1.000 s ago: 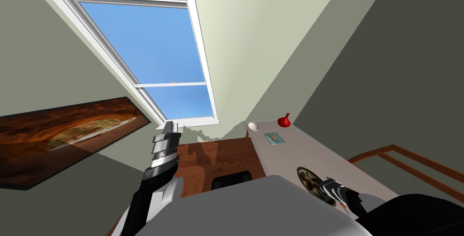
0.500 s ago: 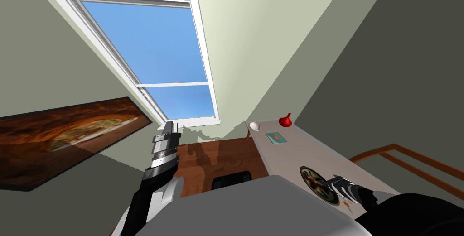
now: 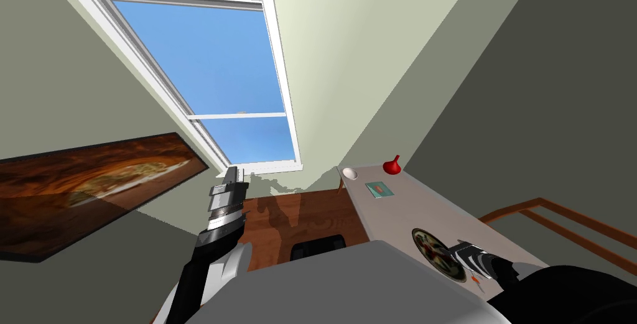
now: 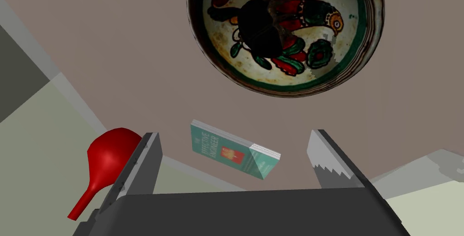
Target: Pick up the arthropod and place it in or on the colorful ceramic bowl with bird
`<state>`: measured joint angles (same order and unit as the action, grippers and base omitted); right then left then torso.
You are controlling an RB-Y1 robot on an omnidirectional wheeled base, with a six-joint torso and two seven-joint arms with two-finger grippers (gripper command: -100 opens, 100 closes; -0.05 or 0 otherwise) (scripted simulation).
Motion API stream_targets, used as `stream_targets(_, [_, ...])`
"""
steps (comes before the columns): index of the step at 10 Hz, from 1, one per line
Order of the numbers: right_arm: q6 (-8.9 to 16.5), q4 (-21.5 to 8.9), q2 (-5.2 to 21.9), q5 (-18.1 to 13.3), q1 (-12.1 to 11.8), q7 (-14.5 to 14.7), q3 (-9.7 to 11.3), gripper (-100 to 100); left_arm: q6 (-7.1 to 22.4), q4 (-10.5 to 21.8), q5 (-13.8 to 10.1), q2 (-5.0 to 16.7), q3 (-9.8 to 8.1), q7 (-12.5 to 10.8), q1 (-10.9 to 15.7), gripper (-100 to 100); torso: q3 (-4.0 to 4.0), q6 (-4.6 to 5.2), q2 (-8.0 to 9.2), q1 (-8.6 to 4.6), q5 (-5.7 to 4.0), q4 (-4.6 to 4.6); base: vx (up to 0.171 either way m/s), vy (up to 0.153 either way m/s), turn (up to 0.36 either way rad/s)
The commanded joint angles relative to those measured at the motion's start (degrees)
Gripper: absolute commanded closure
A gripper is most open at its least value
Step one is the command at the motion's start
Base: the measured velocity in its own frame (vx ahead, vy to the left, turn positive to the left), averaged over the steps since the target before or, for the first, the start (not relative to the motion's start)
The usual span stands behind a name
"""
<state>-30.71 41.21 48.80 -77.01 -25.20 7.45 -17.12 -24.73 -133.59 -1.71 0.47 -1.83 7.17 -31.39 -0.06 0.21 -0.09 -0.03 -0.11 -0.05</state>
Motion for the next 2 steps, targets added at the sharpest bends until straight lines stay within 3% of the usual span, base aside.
stream_targets(1, [0.0, 0.0, 0.0, 0.0, 0.0, 0.0, 0.0, 0, 0.0, 0.0, 0.0, 0.0, 0.0, 0.0, 0.0, 0, 0.0, 0.0, 0.0, 0.0, 0.0, 0.0, 0.0, 0.0, 0.0])
stream_targets(2, [0.0, 0.0, 0.0, 0.0, 0.0, 0.0, 0.0, 0, 0.0, 0.0, 0.0, 0.0, 0.0, 0.0, 0.0, 0, 0.0, 0.0, 0.0, 0.0, 0.0, 0.0, 0.0, 0.0, 0.0])
